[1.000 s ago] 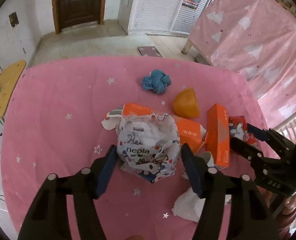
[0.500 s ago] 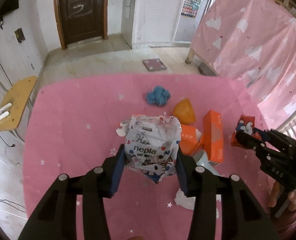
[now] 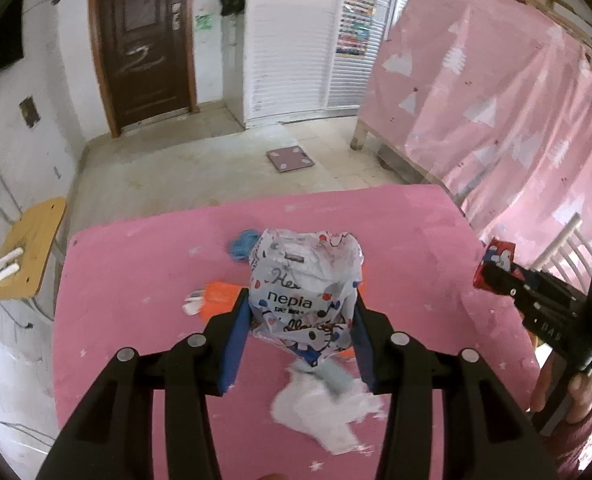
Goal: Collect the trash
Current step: 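Grasp the white nepia tissue bag with the left tool while the right tool grasps the red cat-print packet, then carry both items over the orange basin and open both tools to drop them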
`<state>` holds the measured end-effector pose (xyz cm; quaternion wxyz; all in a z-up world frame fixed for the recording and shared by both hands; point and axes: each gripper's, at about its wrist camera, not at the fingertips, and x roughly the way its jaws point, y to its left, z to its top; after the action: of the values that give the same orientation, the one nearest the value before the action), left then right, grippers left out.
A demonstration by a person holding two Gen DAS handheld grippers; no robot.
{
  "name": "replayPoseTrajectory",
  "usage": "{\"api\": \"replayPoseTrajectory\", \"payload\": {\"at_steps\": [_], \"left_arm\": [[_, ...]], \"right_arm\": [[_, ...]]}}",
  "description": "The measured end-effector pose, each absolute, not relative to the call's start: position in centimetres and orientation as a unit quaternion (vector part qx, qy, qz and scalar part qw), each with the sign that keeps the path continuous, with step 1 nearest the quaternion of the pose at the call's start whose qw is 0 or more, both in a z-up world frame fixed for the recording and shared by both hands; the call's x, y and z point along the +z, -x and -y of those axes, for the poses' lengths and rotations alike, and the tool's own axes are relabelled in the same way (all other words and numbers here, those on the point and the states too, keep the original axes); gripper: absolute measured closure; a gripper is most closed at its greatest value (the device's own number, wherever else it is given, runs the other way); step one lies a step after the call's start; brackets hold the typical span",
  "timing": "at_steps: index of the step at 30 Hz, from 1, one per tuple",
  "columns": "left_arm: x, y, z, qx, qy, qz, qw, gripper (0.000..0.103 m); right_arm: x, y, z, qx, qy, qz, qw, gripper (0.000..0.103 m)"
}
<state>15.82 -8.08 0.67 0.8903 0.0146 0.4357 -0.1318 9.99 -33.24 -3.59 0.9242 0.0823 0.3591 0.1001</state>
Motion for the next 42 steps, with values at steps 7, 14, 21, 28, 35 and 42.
{"api": "replayPoseTrajectory", "payload": {"at_steps": [7,14,21,28,35,42], "left_arm": [[1.8,-15.1,13.6,-0.163,-0.047,-0.43,0.887,0.064],[2.5,-13.8,20.1,-0.206,-0.081,-0.425,0.878,0.064],[2.9,-11.9,27.4,-0.26,-0.118,-0.407,0.868,0.064],[1.8,-10.8,33.7,-0.308,-0.146,-0.407,0.847,0.064],[0.2,-10.4,38.1,-0.33,-0.153,-0.428,0.827,0.064],[-1.1,-10.1,42.4,-0.364,-0.135,-0.457,0.801,0.042]], "right_arm": [[-3.2,-7.2,39.2,0.048,-0.113,-0.332,0.935,0.068],[-3.9,-4.4,45.2,-0.021,-0.137,-0.324,0.936,0.068],[-4.6,-2.7,50.0,-0.075,-0.157,-0.323,0.93,0.067],[-5.6,-2.1,52.4,-0.087,-0.179,-0.338,0.92,0.025],[-4.8,-0.1,55.4,-0.127,-0.214,-0.298,0.921,0.024],[-4.0,2.6,58.5,-0.165,-0.272,-0.245,0.916,0.023]]}}
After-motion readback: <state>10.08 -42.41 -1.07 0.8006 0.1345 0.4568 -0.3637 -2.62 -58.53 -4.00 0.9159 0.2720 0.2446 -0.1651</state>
